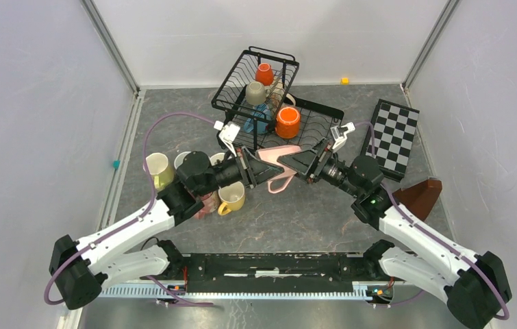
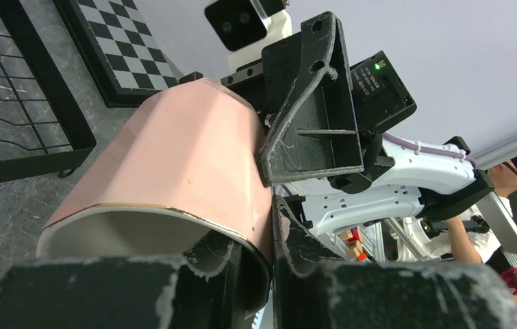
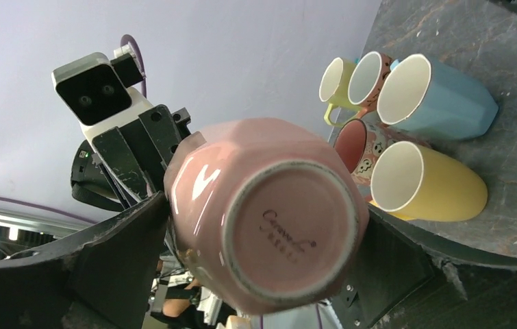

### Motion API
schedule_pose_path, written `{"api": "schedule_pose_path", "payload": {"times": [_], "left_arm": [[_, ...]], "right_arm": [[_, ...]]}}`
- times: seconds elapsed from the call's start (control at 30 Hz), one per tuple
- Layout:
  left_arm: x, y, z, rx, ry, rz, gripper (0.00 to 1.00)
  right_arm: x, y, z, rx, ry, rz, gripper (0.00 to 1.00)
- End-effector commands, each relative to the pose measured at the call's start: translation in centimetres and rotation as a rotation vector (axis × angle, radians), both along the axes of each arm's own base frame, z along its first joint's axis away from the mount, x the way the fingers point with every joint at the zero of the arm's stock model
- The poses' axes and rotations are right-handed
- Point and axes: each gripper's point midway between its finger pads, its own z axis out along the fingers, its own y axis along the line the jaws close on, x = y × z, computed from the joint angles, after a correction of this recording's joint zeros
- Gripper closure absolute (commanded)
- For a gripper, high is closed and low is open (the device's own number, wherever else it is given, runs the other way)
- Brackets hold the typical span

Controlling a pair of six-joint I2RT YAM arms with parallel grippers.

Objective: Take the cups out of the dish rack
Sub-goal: Unload the cup from the dish rack, then place the cup at the center of the board.

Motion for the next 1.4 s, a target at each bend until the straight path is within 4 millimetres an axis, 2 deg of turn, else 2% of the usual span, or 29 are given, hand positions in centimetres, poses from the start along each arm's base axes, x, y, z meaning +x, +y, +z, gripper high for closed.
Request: {"api": "schedule_pose_path", "payload": {"times": [0.0,0.33,0.53,0.7,0.83,1.03,1.23,1.37], "left_arm": [[0.7,2.1,3.1,-0.055,-0.077,0.108,0.98],[0.6,3.8,3.6,-0.059,-0.060,0.171,0.98],[0.3,6.8,3.9,0.006,-0.059,0.268,0.98],[-0.2,10.4,2.5,0.096,0.017,0.393,0.98],[-0.1,14.6,1.1,0.215,0.119,0.558,0.98],[-0.1,21.1,-1.0,0.426,0.279,0.839,0.98],[-0.1,25.6,-2.5,0.626,0.365,1.062,0.98],[0.2,27.4,-3.3,0.757,0.392,1.138,0.98]], "right_arm": [[1.1,-1.7,3.0,0.012,-0.159,-0.115,0.02],[0.1,-2.5,3.7,0.103,-0.205,-0.108,0.02],[0.6,-3.0,3.2,0.023,-0.226,-0.137,0.02],[0.8,-3.5,2.1,-0.072,-0.247,-0.167,0.02],[1.0,-3.8,1.8,-0.164,-0.281,-0.180,0.02],[1.1,-4.0,2.5,-0.243,-0.343,-0.179,0.02],[0.9,-3.9,2.2,-0.282,-0.363,-0.161,0.02],[0.8,-4.1,2.5,-0.288,-0.379,-0.164,0.02]]}}
